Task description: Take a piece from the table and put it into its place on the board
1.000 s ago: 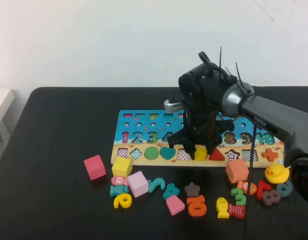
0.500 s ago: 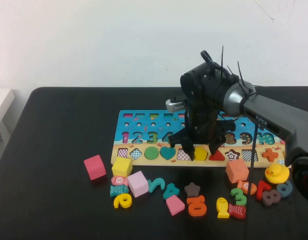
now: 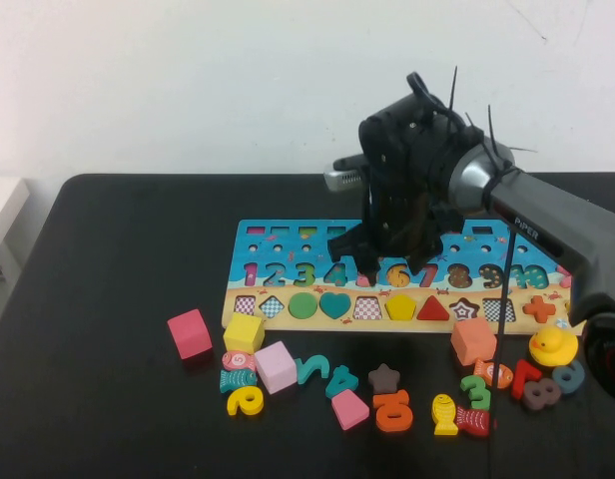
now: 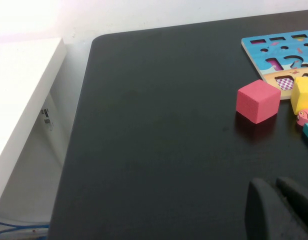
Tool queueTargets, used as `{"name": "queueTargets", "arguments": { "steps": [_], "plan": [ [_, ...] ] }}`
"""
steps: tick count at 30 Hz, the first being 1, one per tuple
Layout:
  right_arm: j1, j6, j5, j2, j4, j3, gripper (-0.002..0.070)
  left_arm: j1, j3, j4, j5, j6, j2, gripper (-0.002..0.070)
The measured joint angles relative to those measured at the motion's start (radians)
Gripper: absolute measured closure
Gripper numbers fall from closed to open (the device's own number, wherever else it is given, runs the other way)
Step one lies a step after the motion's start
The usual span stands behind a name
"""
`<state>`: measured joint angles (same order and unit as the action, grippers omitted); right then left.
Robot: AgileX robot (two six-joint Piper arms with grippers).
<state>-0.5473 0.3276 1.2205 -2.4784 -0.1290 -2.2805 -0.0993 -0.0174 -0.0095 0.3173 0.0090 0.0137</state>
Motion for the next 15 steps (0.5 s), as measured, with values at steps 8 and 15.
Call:
{"name": "queueTargets", "arguments": {
  "steps": [8, 15],
  "plan": [
    [0.000, -0.142, 0.002, 0.002, -0.017, -0.025, 0.0306, 0.000, 0.000, 0.000, 0.000, 0.000, 0.000, 0.0677],
    [0.000, -0.301, 0.010, 0.135, -0.018, -0.025, 0.0632, 0.000, 0.000, 0.000, 0.000, -0.003, 0.000, 0.0678]
  ]
}}
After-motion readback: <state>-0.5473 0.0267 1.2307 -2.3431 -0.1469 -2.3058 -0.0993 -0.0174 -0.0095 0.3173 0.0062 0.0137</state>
